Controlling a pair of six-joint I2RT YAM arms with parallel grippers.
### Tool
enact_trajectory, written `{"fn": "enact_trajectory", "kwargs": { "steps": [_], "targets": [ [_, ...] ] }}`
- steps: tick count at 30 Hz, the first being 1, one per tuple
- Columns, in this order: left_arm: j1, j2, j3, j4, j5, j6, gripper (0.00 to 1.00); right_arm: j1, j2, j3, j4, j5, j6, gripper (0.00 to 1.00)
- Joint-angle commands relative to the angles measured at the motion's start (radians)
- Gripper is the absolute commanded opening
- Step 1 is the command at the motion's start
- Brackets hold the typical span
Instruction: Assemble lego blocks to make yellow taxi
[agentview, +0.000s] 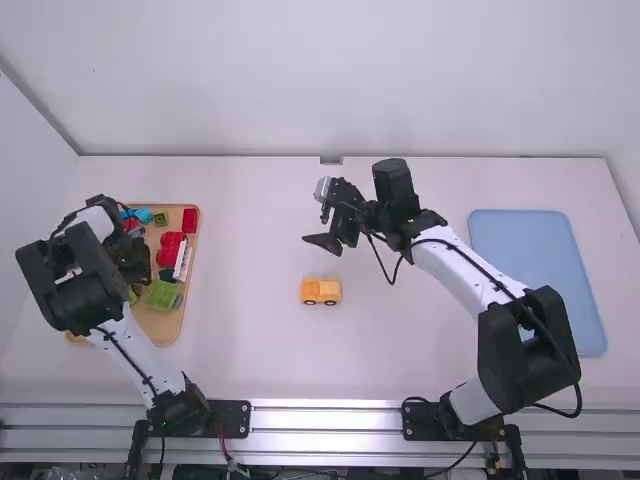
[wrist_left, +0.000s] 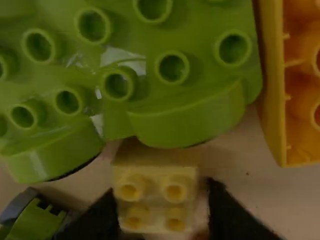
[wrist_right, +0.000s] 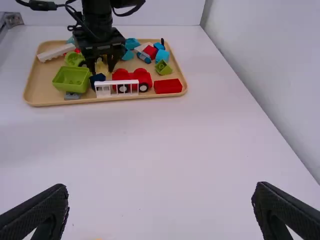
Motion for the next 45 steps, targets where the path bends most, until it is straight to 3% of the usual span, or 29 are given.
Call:
{"fn": "enact_trajectory", "kwargs": {
  "steps": [1,8,11,18,22,28,34,36,38,45],
  "targets": [
    [0.002,0.010,-0.008,-0.019,-0.042,0.003,0.18,0.003,-0.003,0.024,-0.001,-0.006,0.002,0.98],
    [0.007,0.009,-0.006,0.024,-0.017,0.109,0.19,0.003,-0.003,0.024,-0.001,-0.005,-0.001,0.98],
    [0.019,0.007,0.020,0.013,0.011,0.139,0.14,0.003,-0.003,0.024,-0.001,-0.005,-0.001,0.98],
    [0.014,0.003,0.254,-0.306,0.012,0.136,0.08,-0.012,-0.003,0.024,-0.004,-0.006,-0.002,0.98],
    [-0.032,0.000,0.298,-0.365,0.010,0.166,0.08,-0.011,-0.003,0.024,0.000,-0.005,-0.002,0.98],
    [-0.149,-0.056,0.216,-0.298,0.046,0.225,0.03,-0.011,-0.003,0.024,0.000,-0.005,0.000,0.98],
    [-0.313,-0.214,-0.005,-0.129,0.026,0.237,0.02,-0.026,-0.003,0.024,-0.001,-0.009,0.010,0.98],
    [-0.366,-0.265,-0.065,-0.045,0.041,0.334,0.02,-0.026,-0.003,0.024,-0.001,-0.008,0.009,0.98],
    [-0.453,-0.327,-0.134,0.060,0.072,0.593,0.02,-0.040,-0.003,0.024,-0.003,-0.013,0.010,0.98],
    [-0.611,-0.344,-0.156,0.079,0.171,1.232,0.02,-0.082,-0.003,0.025,-0.029,-0.018,0.010,0.98]
  ]
}}
